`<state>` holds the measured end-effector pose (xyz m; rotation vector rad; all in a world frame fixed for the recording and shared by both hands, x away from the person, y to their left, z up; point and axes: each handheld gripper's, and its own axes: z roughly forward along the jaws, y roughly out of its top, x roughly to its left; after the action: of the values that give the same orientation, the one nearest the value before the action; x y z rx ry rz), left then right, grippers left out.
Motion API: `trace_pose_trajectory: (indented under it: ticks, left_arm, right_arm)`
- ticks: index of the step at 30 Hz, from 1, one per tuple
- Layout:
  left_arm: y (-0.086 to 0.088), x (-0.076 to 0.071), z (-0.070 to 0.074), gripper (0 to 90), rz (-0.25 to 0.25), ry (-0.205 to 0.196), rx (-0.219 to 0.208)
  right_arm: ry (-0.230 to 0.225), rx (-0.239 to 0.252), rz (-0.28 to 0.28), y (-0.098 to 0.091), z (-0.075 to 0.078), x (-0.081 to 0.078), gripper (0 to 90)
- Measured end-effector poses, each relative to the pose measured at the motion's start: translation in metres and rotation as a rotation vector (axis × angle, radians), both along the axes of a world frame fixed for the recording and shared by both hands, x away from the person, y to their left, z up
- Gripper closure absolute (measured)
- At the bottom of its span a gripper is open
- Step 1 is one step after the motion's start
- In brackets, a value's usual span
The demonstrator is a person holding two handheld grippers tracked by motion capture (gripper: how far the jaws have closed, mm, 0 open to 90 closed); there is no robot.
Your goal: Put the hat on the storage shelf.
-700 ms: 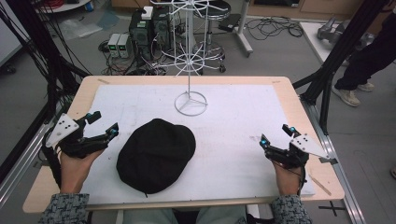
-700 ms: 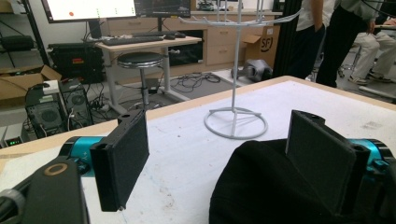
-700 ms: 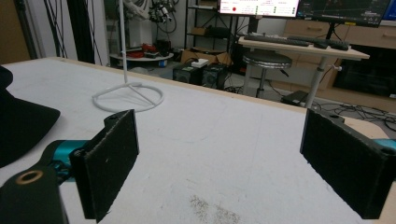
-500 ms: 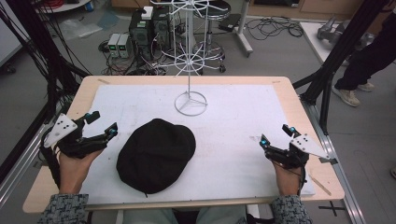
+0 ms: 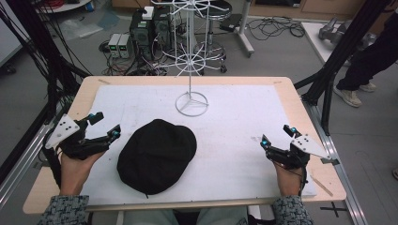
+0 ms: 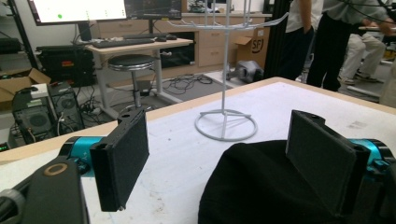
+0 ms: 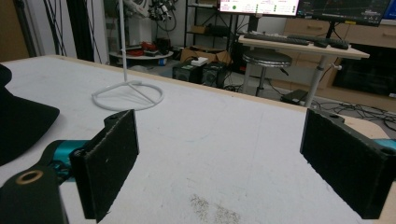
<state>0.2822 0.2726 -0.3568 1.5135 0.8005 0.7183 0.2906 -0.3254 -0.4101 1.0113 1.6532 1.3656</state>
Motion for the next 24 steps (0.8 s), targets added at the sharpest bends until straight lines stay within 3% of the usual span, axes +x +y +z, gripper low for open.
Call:
trace_pose_trajectory:
  ticks: [10,22,24]
  left_arm:
    - [-0.009,0.003,-0.006,20.8,-0.09,0.013,-0.002]
    - [-0.026,0.003,-0.015,20.8,-0.304,0.025,0.059]
    - [-0.028,0.004,-0.017,20.8,-0.32,0.029,0.068]
  right_arm:
    - [-0.001,-0.007,0.0,0.001,0.0,0.0,10.6]
    - [0.001,-0.008,-0.003,0.001,0.0,0.0,10.7]
    - [0.001,-0.01,-0.003,0.001,0.0,0.0,10.6]
